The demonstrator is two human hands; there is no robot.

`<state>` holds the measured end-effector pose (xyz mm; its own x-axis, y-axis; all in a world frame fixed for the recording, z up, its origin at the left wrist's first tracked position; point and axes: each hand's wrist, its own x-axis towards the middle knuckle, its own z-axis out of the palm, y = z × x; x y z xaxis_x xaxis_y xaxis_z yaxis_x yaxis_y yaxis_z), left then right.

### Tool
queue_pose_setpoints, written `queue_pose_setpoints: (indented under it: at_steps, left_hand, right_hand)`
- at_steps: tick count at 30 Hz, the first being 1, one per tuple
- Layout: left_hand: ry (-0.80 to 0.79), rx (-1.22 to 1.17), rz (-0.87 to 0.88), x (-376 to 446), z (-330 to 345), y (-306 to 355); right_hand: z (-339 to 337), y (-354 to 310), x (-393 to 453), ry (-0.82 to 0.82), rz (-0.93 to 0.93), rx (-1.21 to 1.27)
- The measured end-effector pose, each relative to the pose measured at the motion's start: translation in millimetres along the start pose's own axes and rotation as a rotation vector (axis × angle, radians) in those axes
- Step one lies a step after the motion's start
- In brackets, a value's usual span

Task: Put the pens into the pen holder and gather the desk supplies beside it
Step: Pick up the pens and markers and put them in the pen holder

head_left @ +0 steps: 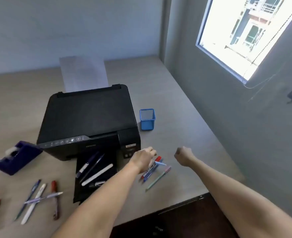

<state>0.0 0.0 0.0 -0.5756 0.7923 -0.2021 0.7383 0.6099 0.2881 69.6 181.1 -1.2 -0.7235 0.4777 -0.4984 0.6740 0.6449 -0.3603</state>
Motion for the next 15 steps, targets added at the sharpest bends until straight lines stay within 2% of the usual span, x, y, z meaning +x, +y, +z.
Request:
queue_pose_setpoints:
  at_steps: [4,7,11,15]
  left_hand:
    - [-0.132,0.054,-0.137,12.3,31.3,11.8]
    - [-0.170,0.025,-0.221,22.3,45.0,19.3]
    - [-0.133,0.019,-0.295,31.6,52.3,25.7]
    - [-0.036,-0.014,-0.341,39.4,51.0,32.5]
  right_hand:
    - [35.7,28.1,-11.4,-0.159,0.149,0.174]
    - [64.7,37.8,-6.9,-0.147,0.218,0.320]
    - [72.0,26.7,-6.0,-0.046,0.291,0.422]
    - [74.1,23.6,3.3,-0.066,0.316,0.441]
